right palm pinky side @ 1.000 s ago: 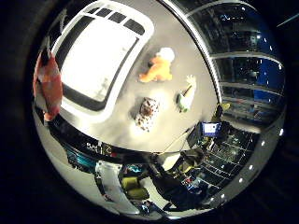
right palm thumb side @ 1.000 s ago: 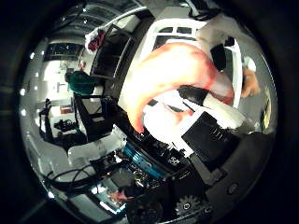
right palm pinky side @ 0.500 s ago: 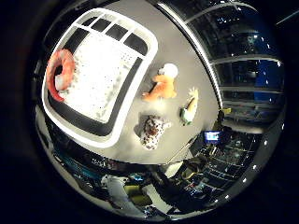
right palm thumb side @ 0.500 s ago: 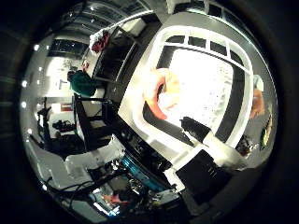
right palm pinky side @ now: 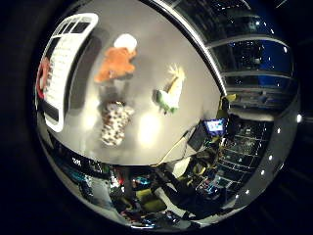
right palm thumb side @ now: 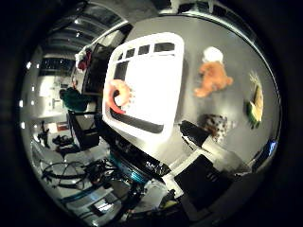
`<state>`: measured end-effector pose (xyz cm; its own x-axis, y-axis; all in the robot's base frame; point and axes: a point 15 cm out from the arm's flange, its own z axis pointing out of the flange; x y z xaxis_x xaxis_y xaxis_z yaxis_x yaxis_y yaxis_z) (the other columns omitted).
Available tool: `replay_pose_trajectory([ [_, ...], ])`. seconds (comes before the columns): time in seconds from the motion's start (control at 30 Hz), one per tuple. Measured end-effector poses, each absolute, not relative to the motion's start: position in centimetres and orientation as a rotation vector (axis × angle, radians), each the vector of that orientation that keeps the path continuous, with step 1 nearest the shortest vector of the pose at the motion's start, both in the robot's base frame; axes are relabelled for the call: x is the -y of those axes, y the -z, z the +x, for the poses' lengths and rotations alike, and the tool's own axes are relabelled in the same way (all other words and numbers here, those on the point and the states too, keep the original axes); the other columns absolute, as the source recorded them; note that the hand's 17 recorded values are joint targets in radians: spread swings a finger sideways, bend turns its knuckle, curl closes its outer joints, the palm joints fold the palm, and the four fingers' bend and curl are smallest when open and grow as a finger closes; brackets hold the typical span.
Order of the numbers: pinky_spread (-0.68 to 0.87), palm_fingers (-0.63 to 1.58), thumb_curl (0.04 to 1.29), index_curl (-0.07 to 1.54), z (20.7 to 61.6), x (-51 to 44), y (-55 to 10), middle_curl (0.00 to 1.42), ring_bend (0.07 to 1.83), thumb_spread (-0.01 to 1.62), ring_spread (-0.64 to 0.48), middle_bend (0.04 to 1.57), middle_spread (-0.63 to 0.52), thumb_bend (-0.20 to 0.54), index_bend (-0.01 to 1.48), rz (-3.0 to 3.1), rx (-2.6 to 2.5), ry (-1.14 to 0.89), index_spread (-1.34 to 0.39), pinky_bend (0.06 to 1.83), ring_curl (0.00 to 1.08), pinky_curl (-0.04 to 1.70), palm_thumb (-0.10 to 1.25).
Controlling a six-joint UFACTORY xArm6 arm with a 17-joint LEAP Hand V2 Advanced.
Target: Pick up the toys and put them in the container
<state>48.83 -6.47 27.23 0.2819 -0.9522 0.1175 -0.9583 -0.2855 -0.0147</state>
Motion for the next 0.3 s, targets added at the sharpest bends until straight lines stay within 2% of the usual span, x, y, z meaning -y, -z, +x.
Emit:
replay_pose_trajectory([
  [0.3, 0.37, 0.16, 0.39, 0.30, 46.1, 16.9, -27.5, 0.33, 0.33, 0.90, 0.05, 0.19, -0.02, -0.028, 0.17, 2.370, 1.940, -0.151, -0.43, 0.43, 0.25, 0.26, 0.82],
])
